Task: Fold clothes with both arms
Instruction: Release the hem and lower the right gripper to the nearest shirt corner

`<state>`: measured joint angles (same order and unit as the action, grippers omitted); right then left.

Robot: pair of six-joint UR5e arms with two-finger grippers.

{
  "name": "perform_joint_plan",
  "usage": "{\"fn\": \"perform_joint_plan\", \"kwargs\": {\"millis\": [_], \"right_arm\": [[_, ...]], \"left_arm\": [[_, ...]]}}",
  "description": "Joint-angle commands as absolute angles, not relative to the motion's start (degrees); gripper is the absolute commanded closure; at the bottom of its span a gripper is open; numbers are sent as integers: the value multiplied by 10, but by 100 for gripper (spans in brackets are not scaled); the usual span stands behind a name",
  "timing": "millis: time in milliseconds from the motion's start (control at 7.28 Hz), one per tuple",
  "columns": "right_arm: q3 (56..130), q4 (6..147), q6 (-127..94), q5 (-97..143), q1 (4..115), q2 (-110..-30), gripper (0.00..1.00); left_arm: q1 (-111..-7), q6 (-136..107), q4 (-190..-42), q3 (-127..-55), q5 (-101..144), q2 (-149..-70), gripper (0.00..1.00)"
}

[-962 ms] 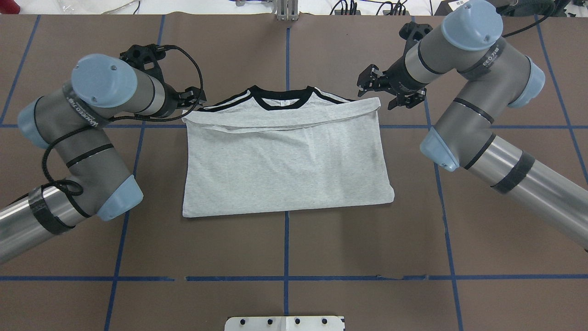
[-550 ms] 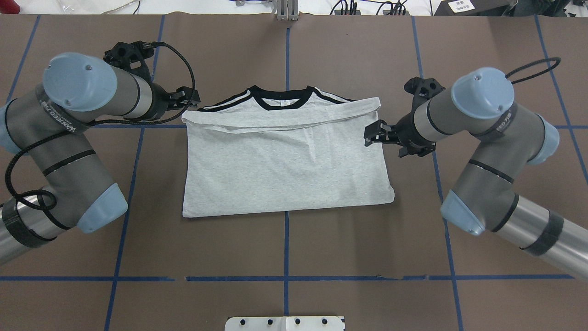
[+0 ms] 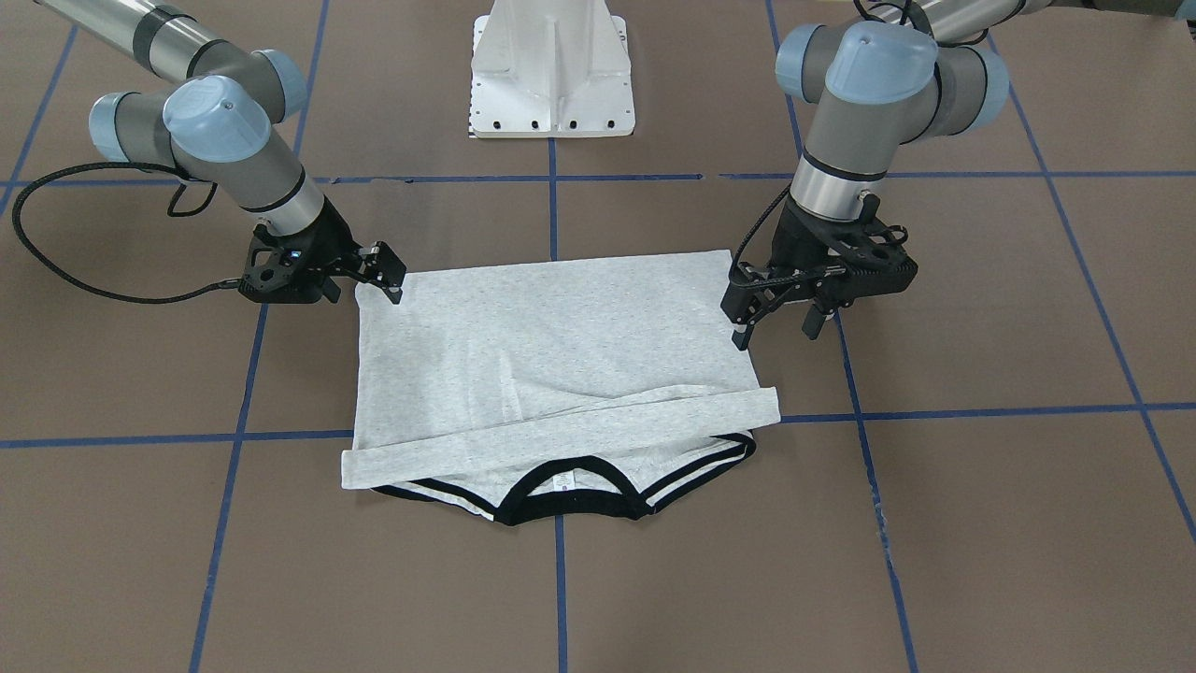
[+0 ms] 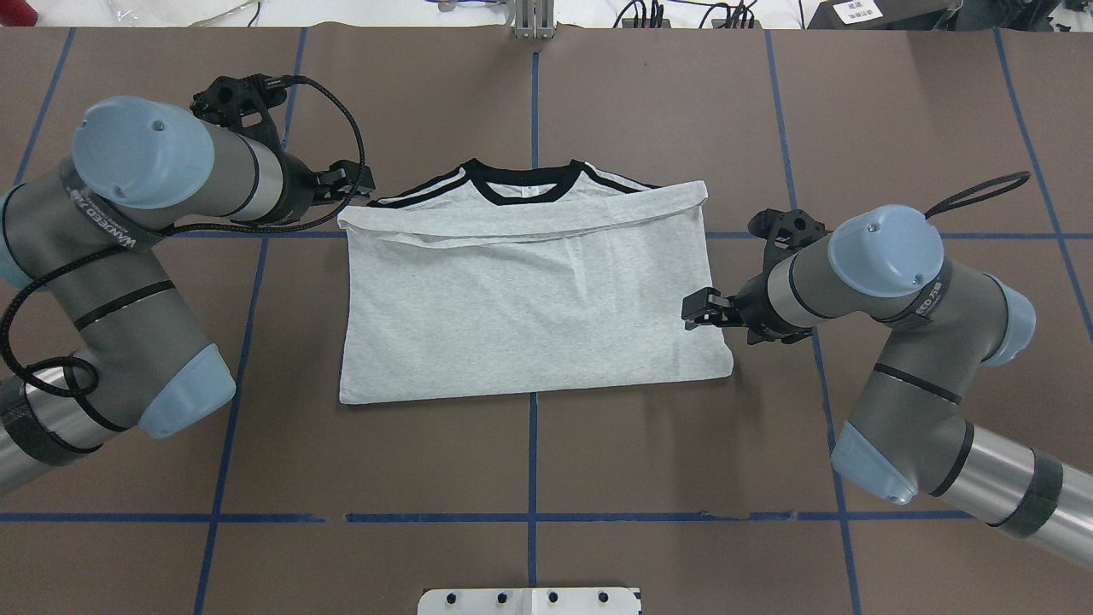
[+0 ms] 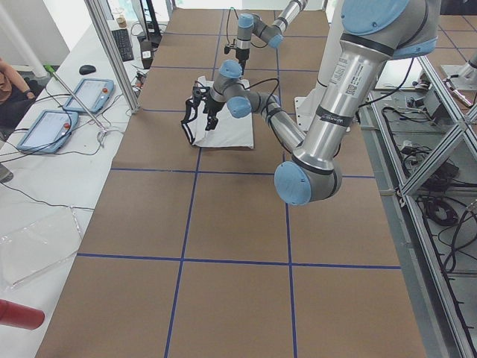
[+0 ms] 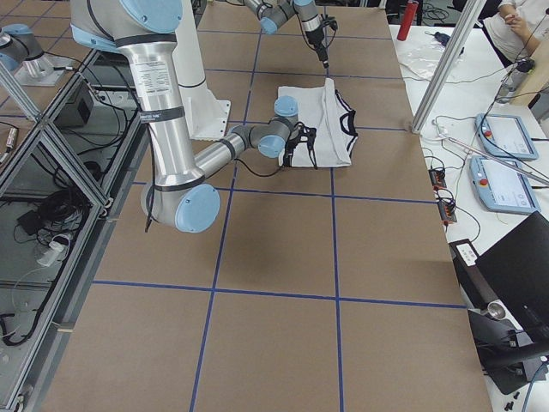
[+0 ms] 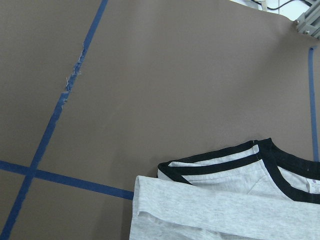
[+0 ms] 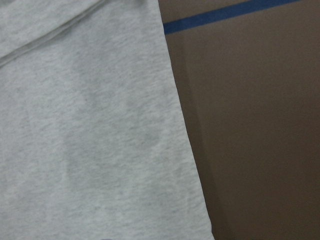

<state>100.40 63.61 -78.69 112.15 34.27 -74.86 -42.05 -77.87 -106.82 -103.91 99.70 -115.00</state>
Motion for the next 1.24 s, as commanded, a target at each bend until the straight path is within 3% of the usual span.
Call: {"fn": "perform_joint_plan", "kwargs": {"millis": [0, 275, 412, 550, 825, 1099], "right_arm": [[989, 635, -781, 1117, 335, -744, 13], [988, 635, -781, 1119, 335, -743, 40], [988, 636, -781, 1120, 335, -743, 43], [988, 636, -781, 1121, 336, -743, 54], [991, 636, -781, 1127, 337, -744, 100], [1011, 637, -781, 1136, 342, -761, 100]], "left_arm": [[-420, -779, -1068, -1042, 997, -1150, 0], [-420, -779, -1068, -1044, 997, -1150, 0], [-420, -779, -1068, -1044, 997, -1149, 0], [-420, -779, -1068, -1044, 997, -1149, 0], [-420, -779, -1068, -1044, 997, -1150, 0], [-420, -779, -1067, -1049, 997, -1151, 0]]}}
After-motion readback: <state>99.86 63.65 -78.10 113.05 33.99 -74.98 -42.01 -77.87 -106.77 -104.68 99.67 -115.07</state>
